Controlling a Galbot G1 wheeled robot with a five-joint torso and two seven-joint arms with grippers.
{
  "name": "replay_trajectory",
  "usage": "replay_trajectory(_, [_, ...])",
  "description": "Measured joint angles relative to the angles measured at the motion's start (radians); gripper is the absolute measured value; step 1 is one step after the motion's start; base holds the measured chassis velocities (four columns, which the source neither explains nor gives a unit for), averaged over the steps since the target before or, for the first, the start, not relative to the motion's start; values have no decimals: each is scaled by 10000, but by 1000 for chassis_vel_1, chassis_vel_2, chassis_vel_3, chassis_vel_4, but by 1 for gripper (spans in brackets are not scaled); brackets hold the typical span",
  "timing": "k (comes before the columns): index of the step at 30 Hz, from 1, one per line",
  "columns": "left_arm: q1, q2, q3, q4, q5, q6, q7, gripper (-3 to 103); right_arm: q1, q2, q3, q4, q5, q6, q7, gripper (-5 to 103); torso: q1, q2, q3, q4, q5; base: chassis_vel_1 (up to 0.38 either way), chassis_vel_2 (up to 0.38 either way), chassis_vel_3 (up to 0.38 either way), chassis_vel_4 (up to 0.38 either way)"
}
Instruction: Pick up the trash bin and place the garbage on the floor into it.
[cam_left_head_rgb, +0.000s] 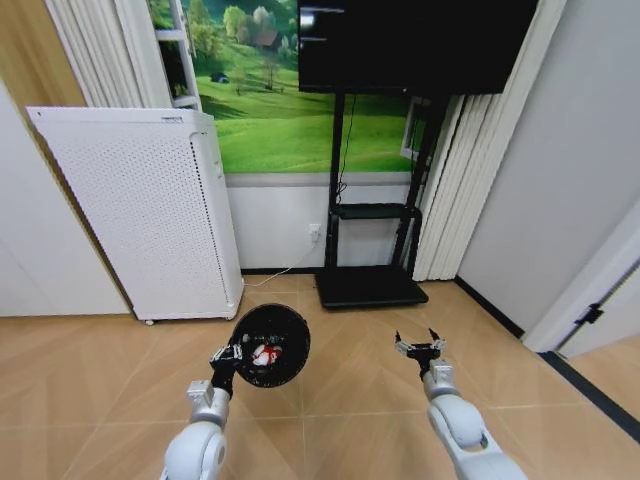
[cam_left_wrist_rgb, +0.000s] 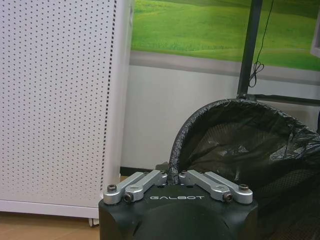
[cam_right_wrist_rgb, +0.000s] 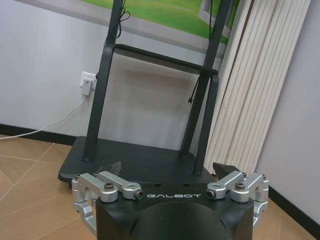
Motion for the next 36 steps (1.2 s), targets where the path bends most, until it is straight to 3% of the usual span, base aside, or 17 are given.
replay_trajectory(10, [152, -156, 19, -63, 89, -25, -97, 3, -128, 52, 41, -47, -4, 329, -74, 100, 0, 0, 0, 2, 2, 34, 39, -28, -32])
replay_trajectory(17, [832, -749, -23, -567, 31, 51, -1103, 3, -319, 56, 79, -3, -24, 364, -133, 100, 0, 0, 0, -1, -2, 0, 0, 0, 0])
replay_trajectory(19, [1180, -1112, -396, -1098, 7, 412, -1803, 3, -347, 12, 98, -3, -26, 364, -172, 100, 0, 0, 0, 1, 1, 0, 0, 0, 0])
replay_trajectory(22, [1503, -1176, -767, -1411, -121, 492, -1905, 3, -351, -32, 120, -6, -16, 364, -222, 100, 0, 0, 0, 2, 0, 0, 0, 0, 0])
replay_trajectory(30, [1988, -994, -1658, -1315, -383, 242, -1433, 3, -342, -62, 133, -12, 18, 354, -271, 100, 0, 0, 0, 1, 0, 0, 0, 0, 0])
replay_trajectory(34, [2405, -882, -2399, -801, -726, -301, -853, 3, -283, -43, 86, -12, 23, 315, -278, 100, 0, 0, 0, 3, -1, 0, 0, 0, 0])
replay_trajectory(35, [2671, -931, -2746, -368, -903, -875, -230, 3, -222, -35, 24, -11, 23, 258, -277, 100, 0, 0, 0, 3, -2, 0, 0, 0, 0])
replay_trajectory(36, [2671, -931, -2746, -368, -903, -875, -230, 3, -222, -35, 24, -11, 23, 258, -277, 100, 0, 0, 0, 3, -2, 0, 0, 0, 0])
